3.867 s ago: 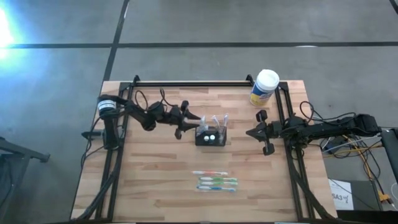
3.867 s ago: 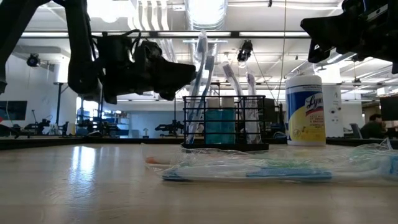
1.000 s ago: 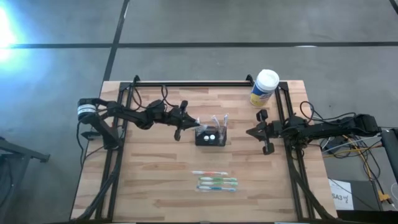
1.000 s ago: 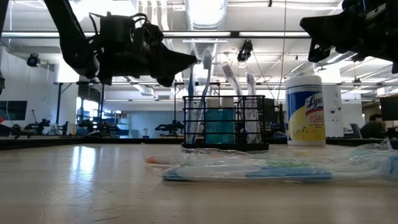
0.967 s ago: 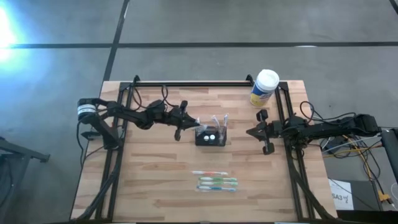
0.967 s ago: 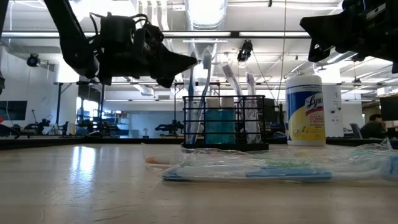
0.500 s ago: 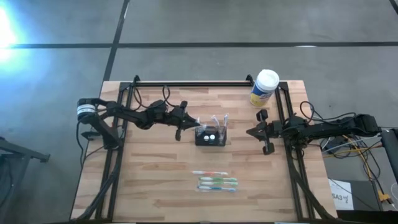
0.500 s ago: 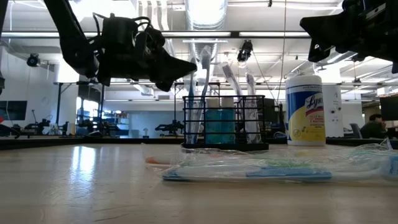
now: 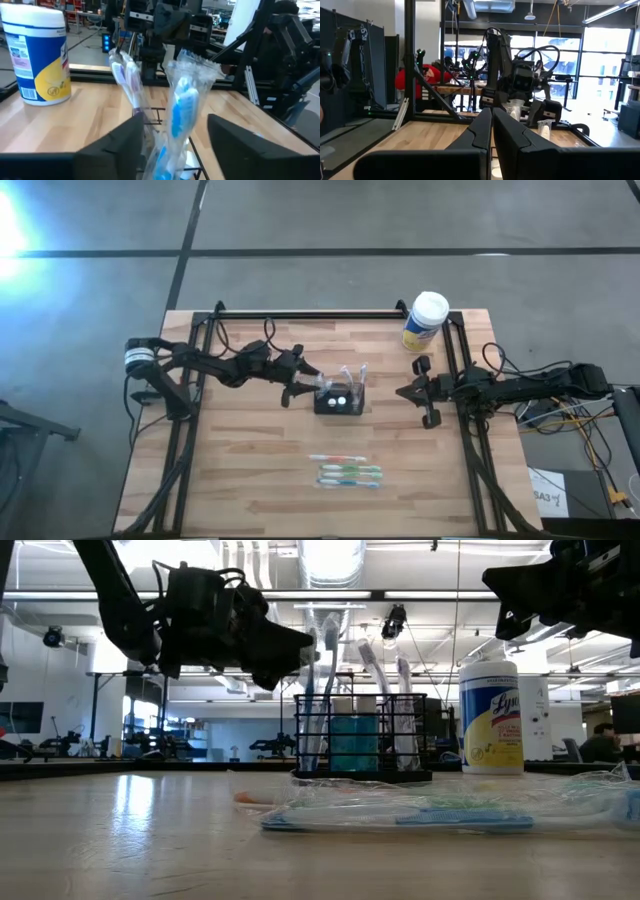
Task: Pick & Place toothbrushing station
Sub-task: Put the orange toothbrush into the wire organizer
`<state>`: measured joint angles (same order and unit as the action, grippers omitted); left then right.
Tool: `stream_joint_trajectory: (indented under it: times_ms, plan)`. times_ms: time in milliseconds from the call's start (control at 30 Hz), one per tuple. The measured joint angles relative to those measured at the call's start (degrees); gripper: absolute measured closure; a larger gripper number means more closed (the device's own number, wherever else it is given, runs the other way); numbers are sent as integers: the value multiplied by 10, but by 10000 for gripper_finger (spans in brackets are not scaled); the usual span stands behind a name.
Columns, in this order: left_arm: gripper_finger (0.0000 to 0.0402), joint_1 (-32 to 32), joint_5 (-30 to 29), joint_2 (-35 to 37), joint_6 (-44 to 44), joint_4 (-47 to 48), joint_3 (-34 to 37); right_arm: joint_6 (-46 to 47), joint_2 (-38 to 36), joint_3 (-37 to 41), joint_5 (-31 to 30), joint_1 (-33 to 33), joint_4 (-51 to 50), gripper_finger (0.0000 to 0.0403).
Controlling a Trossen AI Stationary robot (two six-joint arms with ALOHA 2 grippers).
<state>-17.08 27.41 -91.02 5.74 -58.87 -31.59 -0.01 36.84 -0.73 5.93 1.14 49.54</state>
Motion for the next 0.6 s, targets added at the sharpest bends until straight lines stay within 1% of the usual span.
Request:
stream_joint_trajectory:
  times_ms: [167, 300, 367, 500, 600]
  plan:
    - [115, 0, 13, 13, 3, 0, -4, 1, 0, 0, 0, 0, 0, 390]
    - [88, 0, 48, 58, 1, 10, -4, 3, 0, 0, 1, 0, 0, 390]
    - [82, 0, 62, 97, -5, 46, -2, 3, 0, 0, 1, 0, 0, 390]
    - [86, 3, 60, 186, -31, 166, -2, 4, 0, 0, 4, 0, -15, 390]
    - [95, 15, 30, 251, -56, 267, -2, 4, 0, 0, 4, 0, -20, 390]
